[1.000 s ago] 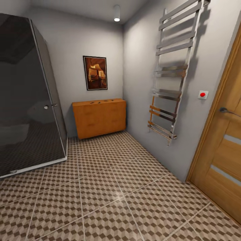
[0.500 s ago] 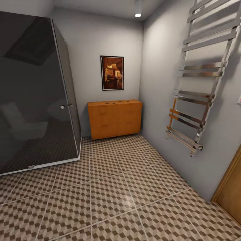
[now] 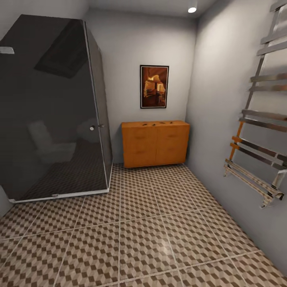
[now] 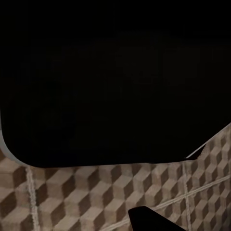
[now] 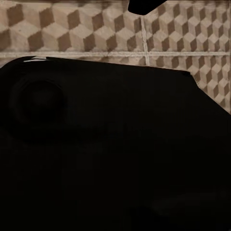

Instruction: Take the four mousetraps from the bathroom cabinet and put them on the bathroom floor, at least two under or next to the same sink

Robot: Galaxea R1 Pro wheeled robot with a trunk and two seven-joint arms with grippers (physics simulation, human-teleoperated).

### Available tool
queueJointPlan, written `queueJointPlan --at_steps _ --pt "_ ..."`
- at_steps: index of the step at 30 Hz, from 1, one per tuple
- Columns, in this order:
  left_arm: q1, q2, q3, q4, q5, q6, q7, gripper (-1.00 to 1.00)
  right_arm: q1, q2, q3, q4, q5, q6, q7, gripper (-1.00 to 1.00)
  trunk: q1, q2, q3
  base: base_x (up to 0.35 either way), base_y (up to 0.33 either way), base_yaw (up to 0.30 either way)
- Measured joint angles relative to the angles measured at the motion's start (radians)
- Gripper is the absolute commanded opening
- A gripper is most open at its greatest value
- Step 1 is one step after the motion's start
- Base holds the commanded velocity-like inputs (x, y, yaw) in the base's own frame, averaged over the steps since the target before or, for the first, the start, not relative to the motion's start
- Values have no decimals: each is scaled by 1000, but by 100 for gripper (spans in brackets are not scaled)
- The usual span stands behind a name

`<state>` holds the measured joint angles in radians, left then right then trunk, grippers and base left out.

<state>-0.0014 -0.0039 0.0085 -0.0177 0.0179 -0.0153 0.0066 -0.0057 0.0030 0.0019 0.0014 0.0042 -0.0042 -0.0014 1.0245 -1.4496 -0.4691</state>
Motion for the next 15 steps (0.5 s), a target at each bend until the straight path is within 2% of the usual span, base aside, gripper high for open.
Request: queueJointPlan --at_steps 9,15 --pt "0 -3 1 0 -1 0 0 100 0 0 0 0 0 -1 0 100 0 0 0 322 0 52" --pt "0 -11 0 0 -3 0 0 100 0 0 0 0 -1 -7 0 100 0 0 0 237 0 -46"
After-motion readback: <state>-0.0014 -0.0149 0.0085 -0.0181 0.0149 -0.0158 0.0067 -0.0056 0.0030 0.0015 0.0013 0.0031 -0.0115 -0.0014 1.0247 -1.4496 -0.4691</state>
